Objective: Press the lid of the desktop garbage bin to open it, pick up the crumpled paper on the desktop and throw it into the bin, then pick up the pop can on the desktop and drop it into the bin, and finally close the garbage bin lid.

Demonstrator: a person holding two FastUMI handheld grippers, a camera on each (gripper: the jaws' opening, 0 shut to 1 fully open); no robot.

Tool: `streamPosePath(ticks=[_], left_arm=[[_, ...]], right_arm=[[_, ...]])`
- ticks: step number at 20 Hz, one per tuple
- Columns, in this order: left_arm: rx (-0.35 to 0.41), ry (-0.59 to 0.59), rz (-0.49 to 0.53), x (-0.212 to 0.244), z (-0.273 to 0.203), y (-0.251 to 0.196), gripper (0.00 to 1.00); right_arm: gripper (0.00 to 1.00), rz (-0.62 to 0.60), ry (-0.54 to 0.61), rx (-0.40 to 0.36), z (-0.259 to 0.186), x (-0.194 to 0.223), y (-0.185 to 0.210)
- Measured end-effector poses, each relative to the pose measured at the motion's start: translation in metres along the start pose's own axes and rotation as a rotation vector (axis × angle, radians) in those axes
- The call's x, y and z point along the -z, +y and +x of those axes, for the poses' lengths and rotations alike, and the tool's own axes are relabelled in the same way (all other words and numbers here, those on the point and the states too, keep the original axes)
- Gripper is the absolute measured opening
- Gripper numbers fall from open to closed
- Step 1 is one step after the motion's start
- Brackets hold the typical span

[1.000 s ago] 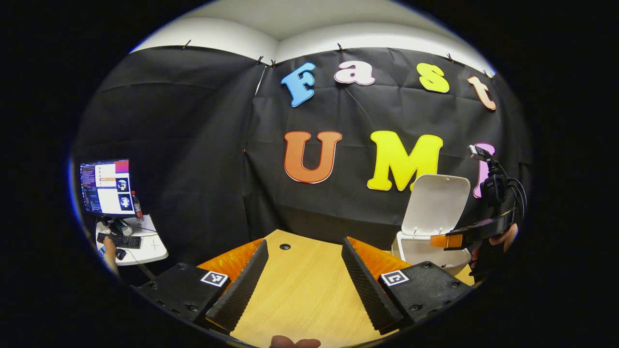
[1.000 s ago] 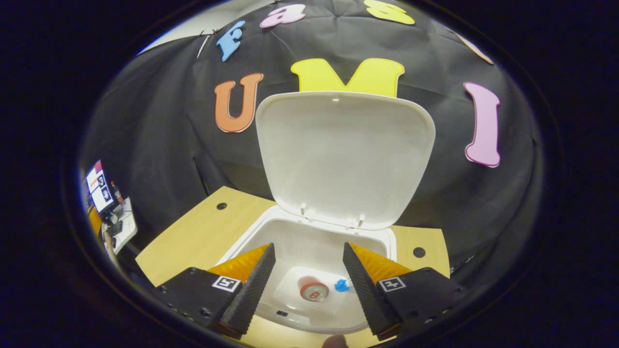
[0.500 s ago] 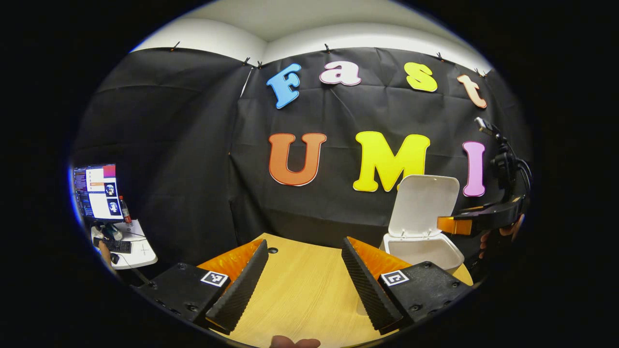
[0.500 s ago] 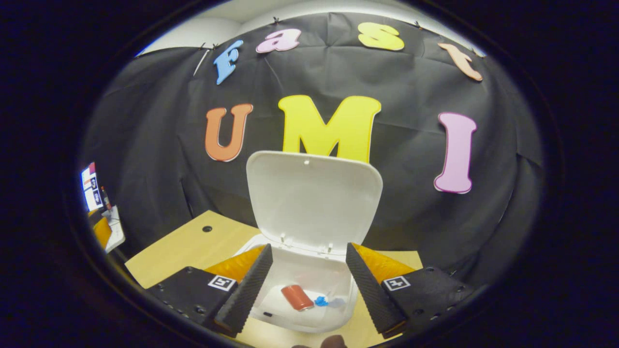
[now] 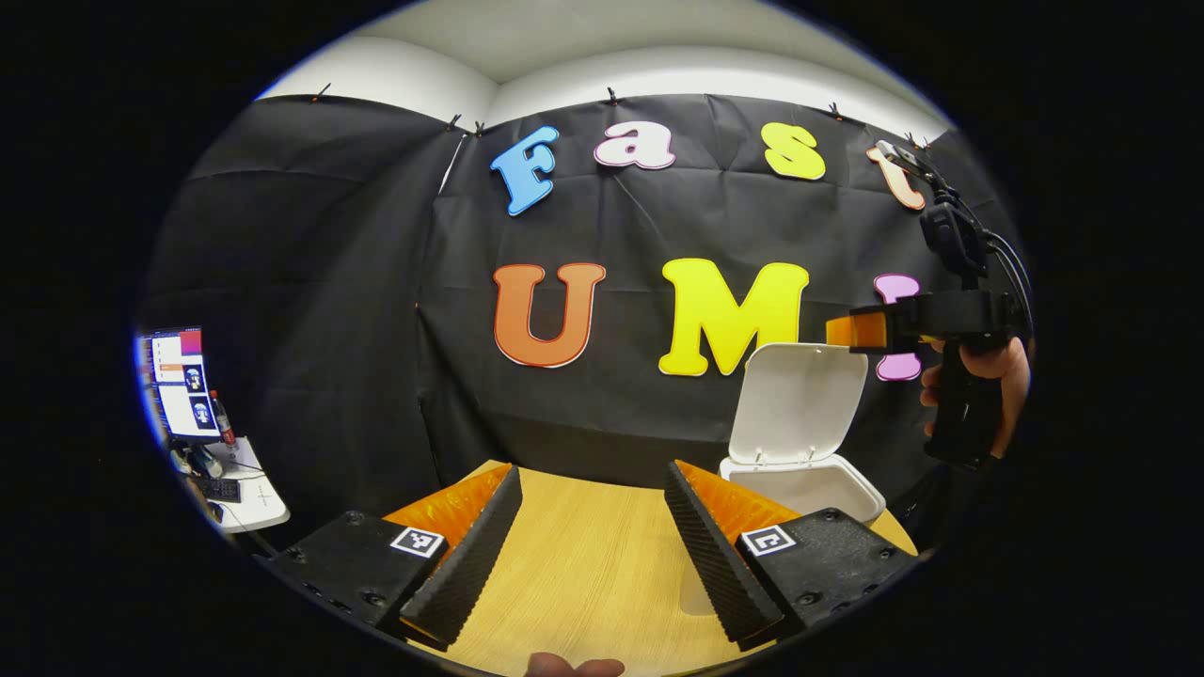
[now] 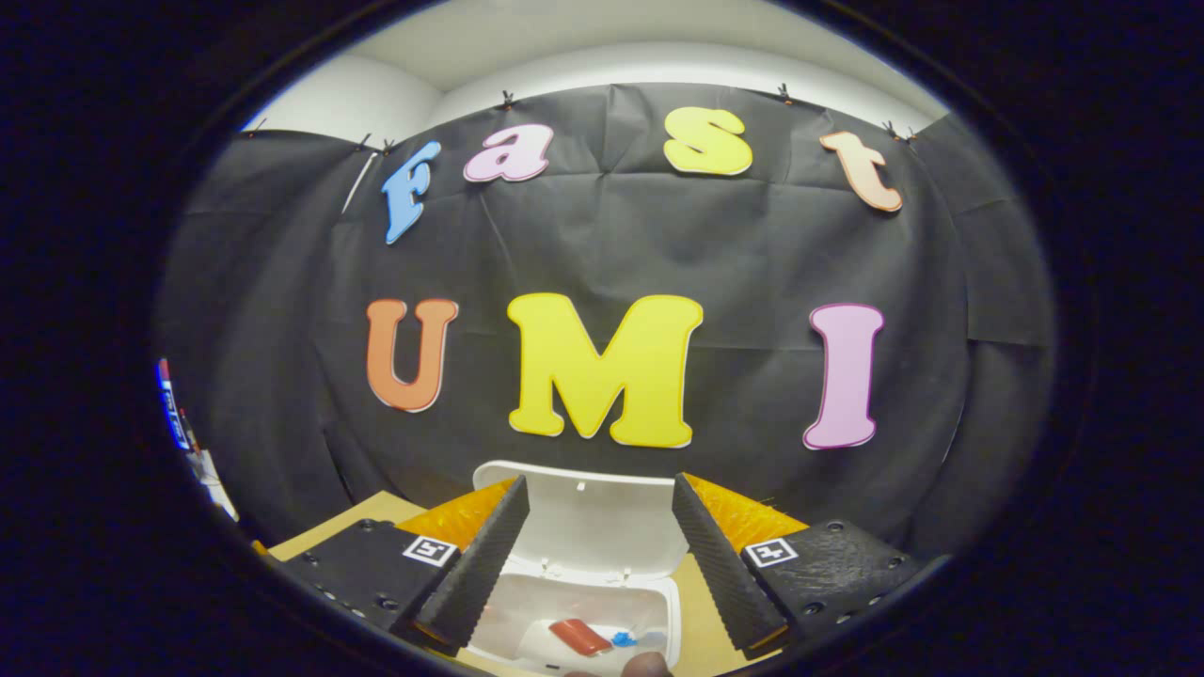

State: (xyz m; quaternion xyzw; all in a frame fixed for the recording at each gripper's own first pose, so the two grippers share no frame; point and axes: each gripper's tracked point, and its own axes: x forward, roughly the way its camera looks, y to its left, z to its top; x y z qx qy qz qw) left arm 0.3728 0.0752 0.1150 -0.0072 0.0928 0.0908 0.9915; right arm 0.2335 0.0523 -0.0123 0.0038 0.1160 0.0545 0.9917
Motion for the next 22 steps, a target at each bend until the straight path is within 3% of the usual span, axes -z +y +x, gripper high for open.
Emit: streamPosePath(ticks=[6, 11, 16, 22], left_arm=[[-0.041, -0.044, 0.013, -0.019, -0.008, 0.016, 0.98], [-0.079, -0.046, -0.002, -0.021, -0.011, 0.029, 0.98], [-0.075, -0.047, -0.015, -0.02, -0.015, 0.027, 0.99], [-0.038, -0.078, -0.017, -0.03, -0.024, 0.019, 0.98]], right_arm=[[0.96, 0.01, 0.044, 0.047, 0.052, -0.002, 0.007], [0.95, 0.02, 0.099, 0.049, 0.069, 0.014, 0.013], [0.96, 0.045, 0.118, 0.046, 0.059, 0.02, 0.01], [0.96, 0.065, 0.189, 0.018, 0.011, 0.049, 0.011]])
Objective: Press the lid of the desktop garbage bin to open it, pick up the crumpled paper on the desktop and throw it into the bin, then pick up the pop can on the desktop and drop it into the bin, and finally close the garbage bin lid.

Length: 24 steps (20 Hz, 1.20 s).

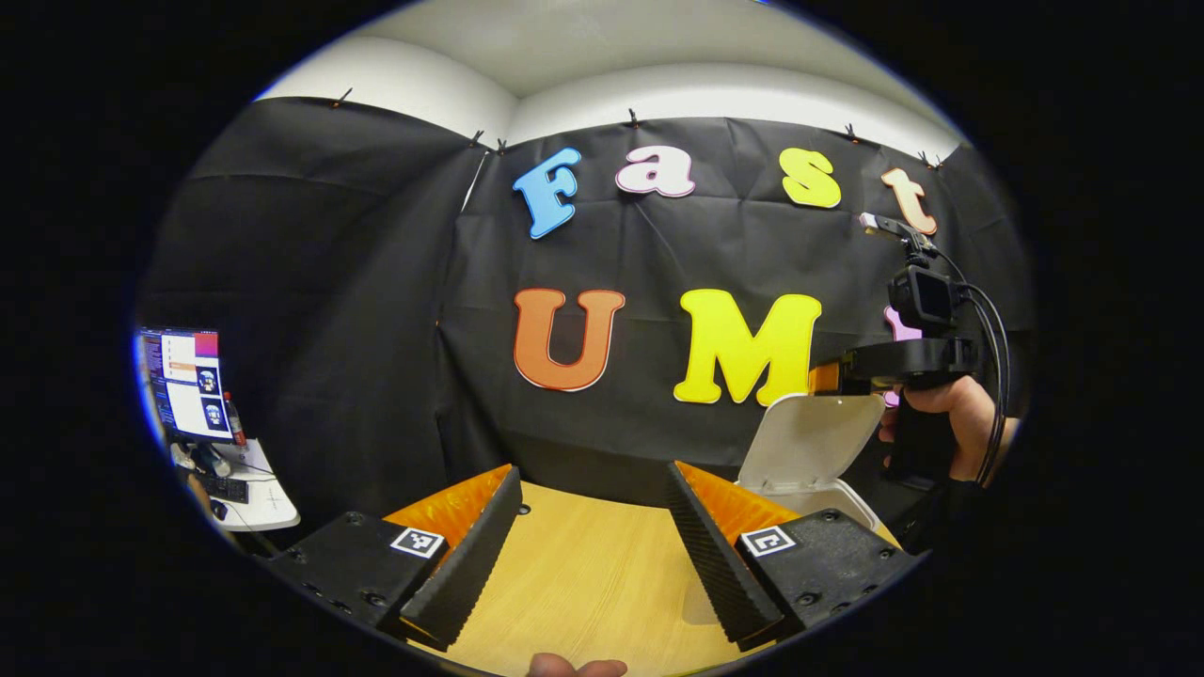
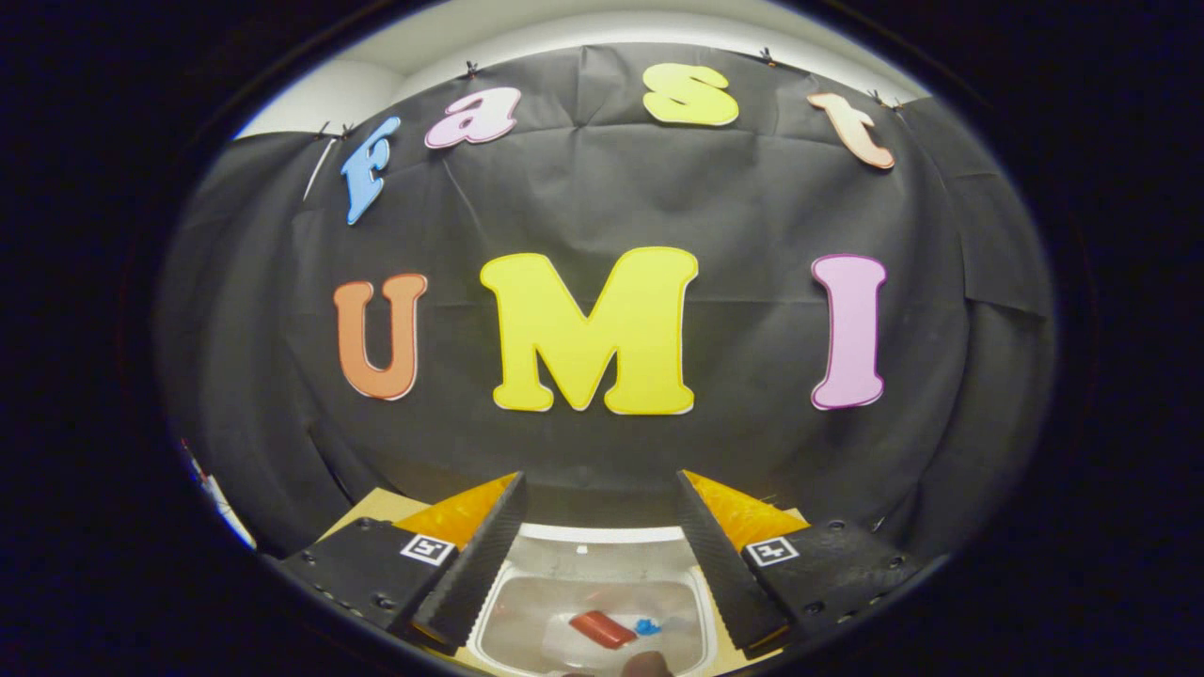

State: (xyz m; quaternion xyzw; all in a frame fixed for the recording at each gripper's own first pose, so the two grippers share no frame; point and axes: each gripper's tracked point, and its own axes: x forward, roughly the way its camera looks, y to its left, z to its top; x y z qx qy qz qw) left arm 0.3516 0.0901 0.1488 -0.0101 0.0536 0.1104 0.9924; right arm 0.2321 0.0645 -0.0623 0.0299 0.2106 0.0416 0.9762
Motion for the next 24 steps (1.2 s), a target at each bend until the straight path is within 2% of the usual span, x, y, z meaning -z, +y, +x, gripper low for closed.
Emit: streamPosePath(ticks=[2, 4, 5, 8, 10, 14, 24], left_arm=[[0.023, -0.008, -0.002, -0.003, -0.002, -0.005, 0.98], [0.045, -0.016, 0.0, -0.006, -0.005, -0.009, 0.98], [0.053, -0.018, 0.004, -0.006, -0.007, -0.011, 0.98], [0.08, -0.016, 0.008, -0.004, -0.011, -0.014, 0.98], [0.095, -0.013, 0.014, -0.004, -0.012, -0.016, 0.98], [0.124, -0.009, 0.019, -0.004, -0.013, -0.021, 0.98], [0.144, 0.005, 0.029, 0.004, -0.015, -0.024, 0.98]], right_arm=[[0.96, 0.036, 0.046, -0.004, -0.015, 0.019, -0.002], [0.98, 0.025, 0.07, 0.005, -0.026, 0.039, -0.008], [0.94, 0.02, 0.079, 0.008, -0.03, 0.048, -0.01], [0.95, 0.021, 0.116, 0.015, -0.042, 0.075, -0.014], [0.97, 0.019, 0.147, 0.017, -0.046, 0.095, -0.015], [0.94, 0.016, 0.202, 0.009, -0.051, 0.128, -0.015], [0.96, -0.036, 0.267, 0.007, -0.051, 0.172, -0.011]])
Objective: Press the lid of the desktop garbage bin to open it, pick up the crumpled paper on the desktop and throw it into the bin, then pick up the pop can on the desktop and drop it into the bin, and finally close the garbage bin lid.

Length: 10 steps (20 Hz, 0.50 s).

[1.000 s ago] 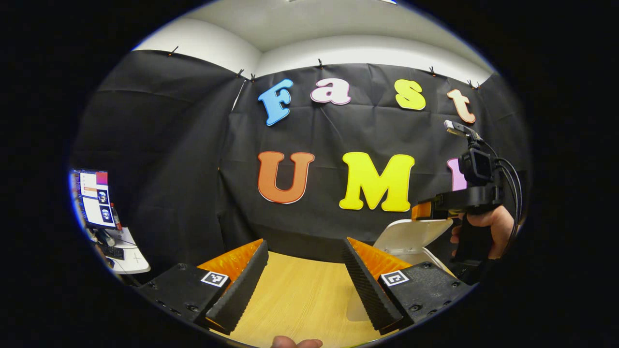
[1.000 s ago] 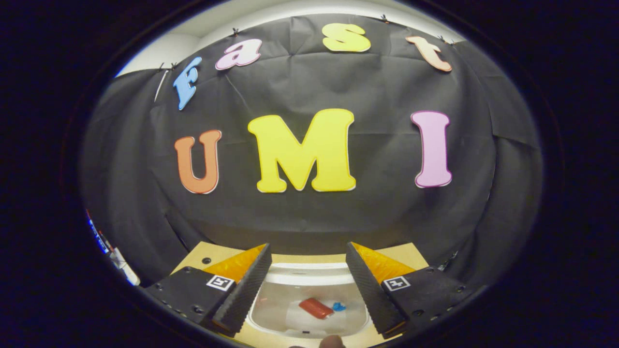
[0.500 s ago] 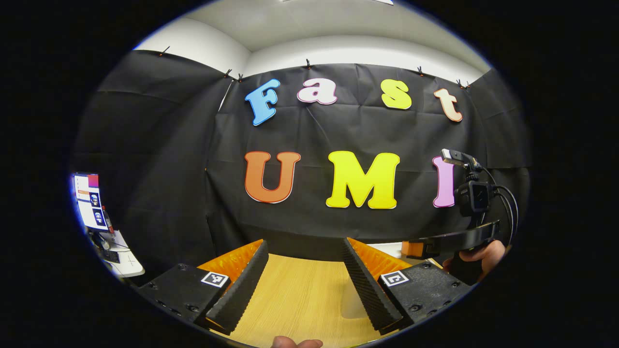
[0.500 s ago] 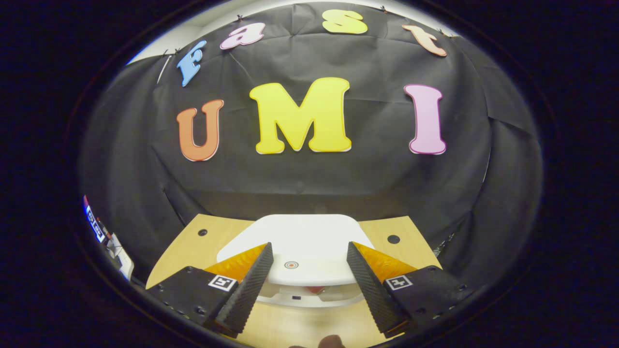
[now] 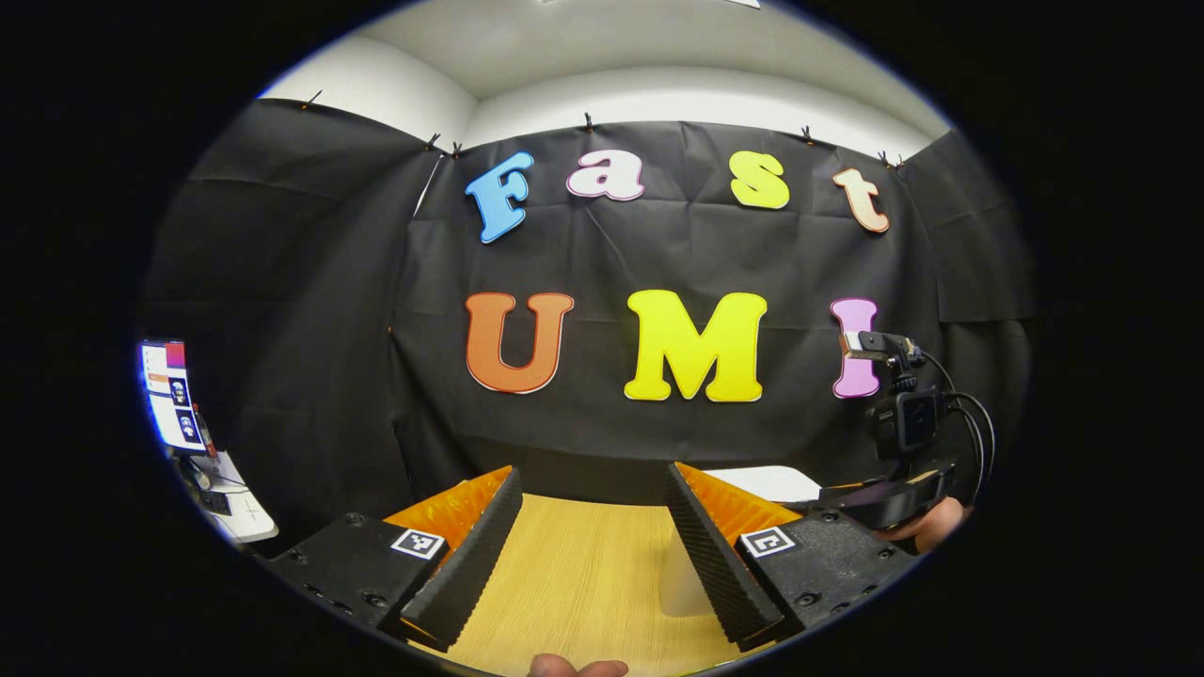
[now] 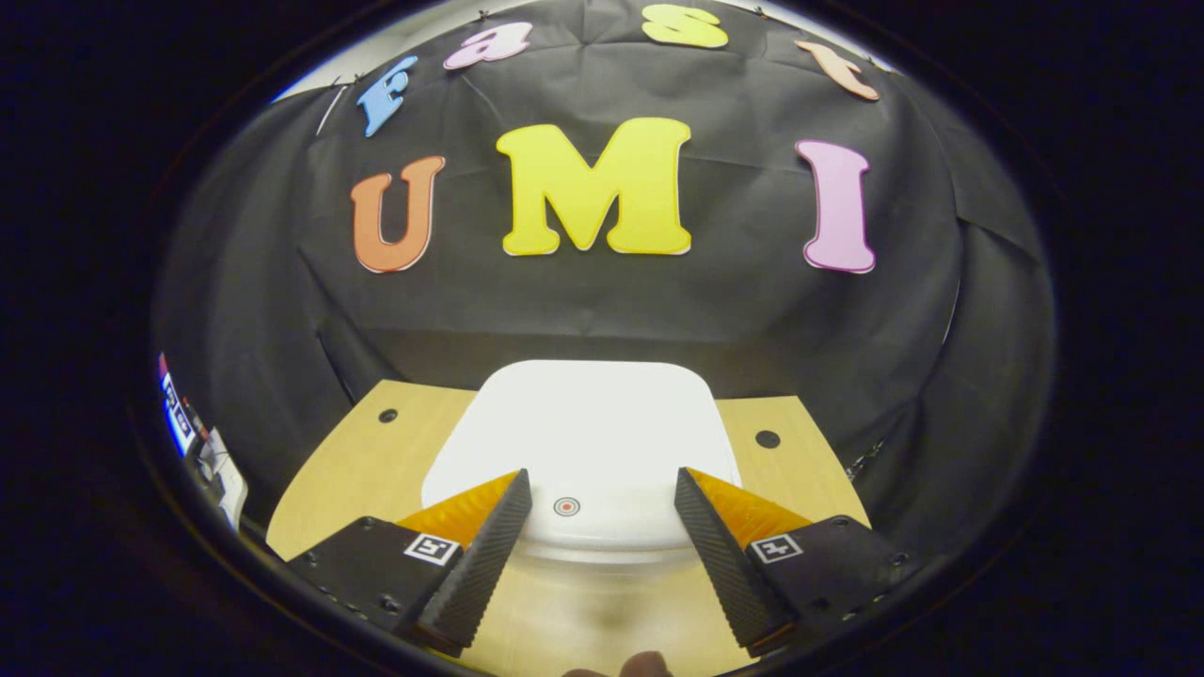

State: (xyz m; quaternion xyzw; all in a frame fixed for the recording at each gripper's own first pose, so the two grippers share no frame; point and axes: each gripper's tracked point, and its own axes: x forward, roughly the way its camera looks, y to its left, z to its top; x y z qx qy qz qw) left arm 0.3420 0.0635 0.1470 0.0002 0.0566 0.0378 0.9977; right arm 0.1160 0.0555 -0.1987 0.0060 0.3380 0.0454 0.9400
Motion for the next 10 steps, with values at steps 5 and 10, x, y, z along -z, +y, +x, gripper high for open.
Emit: streamPosePath(ticks=[5, 10], left_arm=[[0.001, 0.017, -0.001, 0.007, 0.001, -0.002, 0.98], [0.031, 0.027, -0.009, 0.011, 0.003, -0.017, 0.98]], right_arm=[[0.98, -0.02, -0.046, -0.006, 0.004, 0.008, 0.001], [1.0, -0.023, -0.121, -0.013, 0.004, 0.011, 0.0]])
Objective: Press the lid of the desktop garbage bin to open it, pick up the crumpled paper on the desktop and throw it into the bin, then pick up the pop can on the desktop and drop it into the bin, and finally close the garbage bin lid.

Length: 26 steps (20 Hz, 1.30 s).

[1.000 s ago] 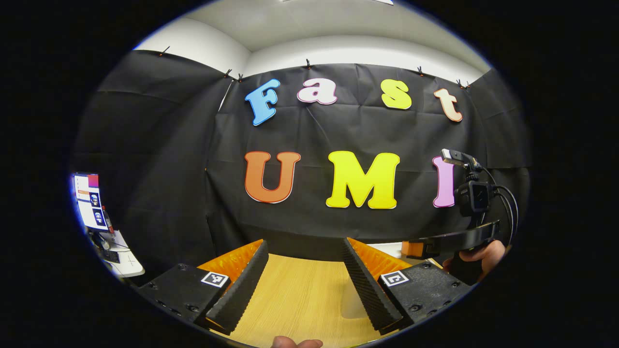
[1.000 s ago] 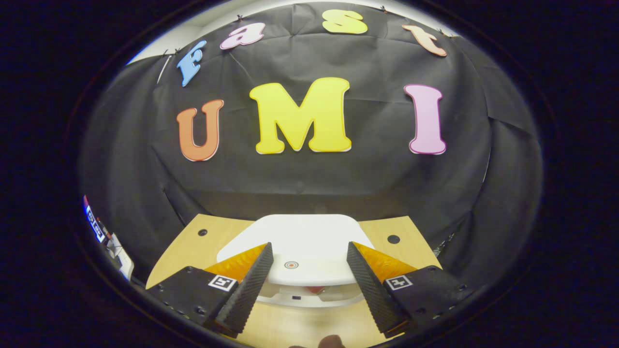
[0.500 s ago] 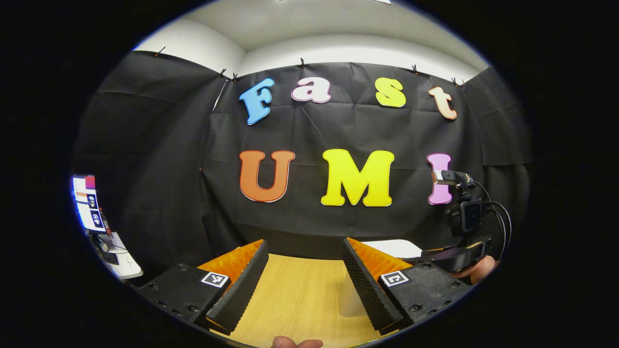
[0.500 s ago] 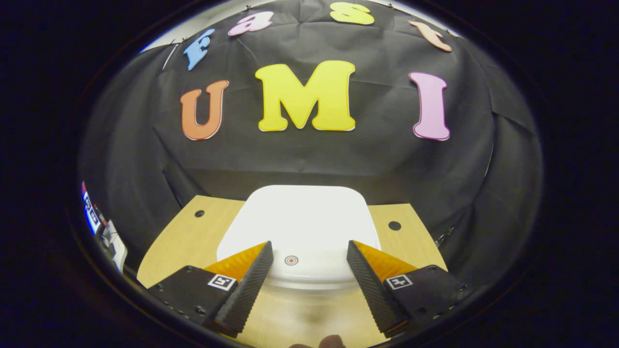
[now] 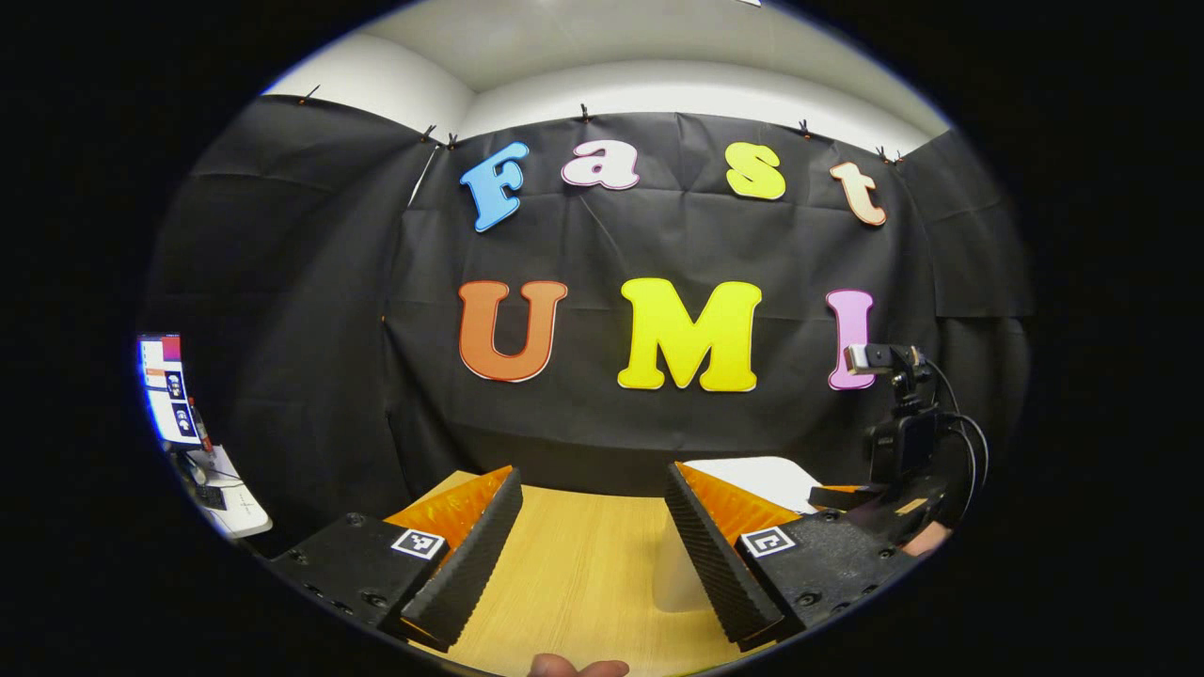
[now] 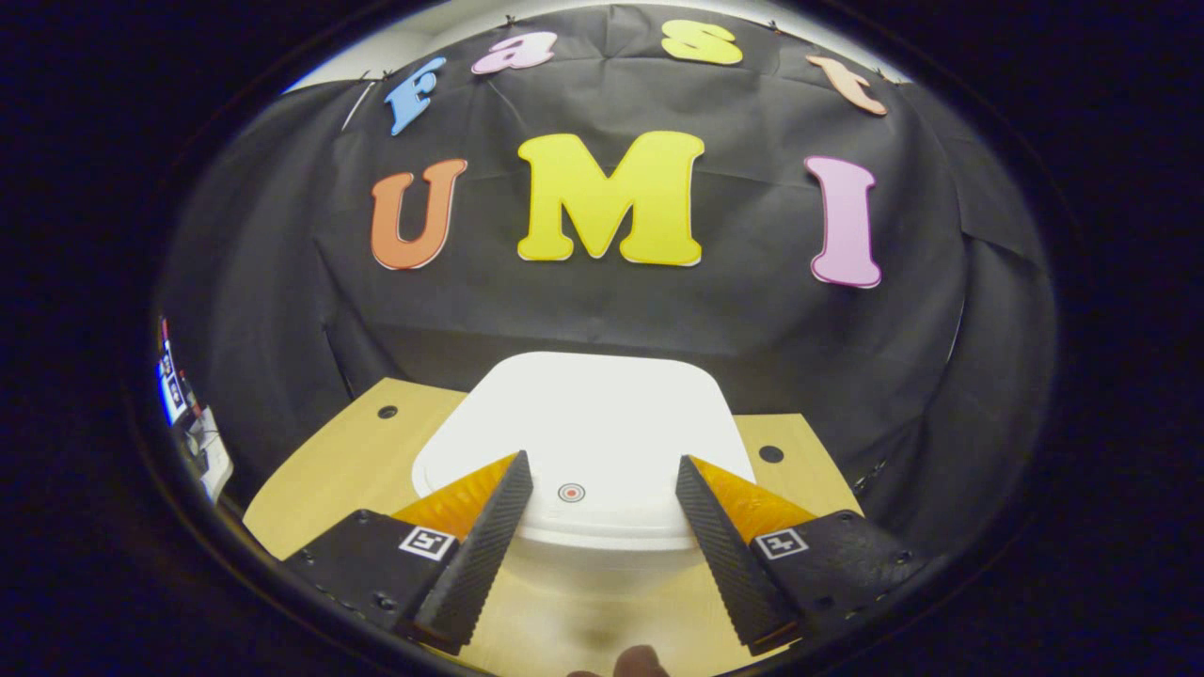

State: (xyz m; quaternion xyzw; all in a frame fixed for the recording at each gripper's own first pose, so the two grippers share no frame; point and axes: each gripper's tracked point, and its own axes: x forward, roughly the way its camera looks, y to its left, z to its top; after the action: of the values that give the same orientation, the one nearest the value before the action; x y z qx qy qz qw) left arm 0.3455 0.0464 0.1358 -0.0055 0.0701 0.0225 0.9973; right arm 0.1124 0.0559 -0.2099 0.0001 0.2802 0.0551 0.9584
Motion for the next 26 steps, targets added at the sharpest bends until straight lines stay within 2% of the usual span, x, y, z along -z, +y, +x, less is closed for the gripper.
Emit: streamPosePath(ticks=[3, 5, 11, 15, 22, 26], left_arm=[[0.018, 0.003, 0.005, -0.001, 0.002, -0.008, 0.98], [0.026, 0.003, 0.011, -0.002, 0.006, -0.012, 0.98], [0.037, -0.009, 0.022, -0.012, 0.026, -0.018, 0.98], [0.06, -0.041, 0.039, -0.032, 0.042, -0.029, 0.98], [0.063, -0.06, 0.026, -0.039, 0.045, -0.038, 0.98], [0.068, -0.061, 0.03, -0.039, 0.042, -0.041, 0.98]], right_arm=[[0.95, 0.035, -0.036, -0.021, -0.001, -0.007, 0.004], [0.97, 0.06, -0.053, -0.022, -0.008, -0.014, -0.001], [0.96, -0.014, -0.273, 0.023, -0.055, -0.074, -0.037], [0.95, -0.01, -0.373, 0.069, -0.093, -0.102, -0.062], [0.95, 0.063, -0.392, 0.078, -0.13, -0.101, -0.069], [0.95, 0.037, -0.408, 0.058, -0.143, -0.1, -0.062]])
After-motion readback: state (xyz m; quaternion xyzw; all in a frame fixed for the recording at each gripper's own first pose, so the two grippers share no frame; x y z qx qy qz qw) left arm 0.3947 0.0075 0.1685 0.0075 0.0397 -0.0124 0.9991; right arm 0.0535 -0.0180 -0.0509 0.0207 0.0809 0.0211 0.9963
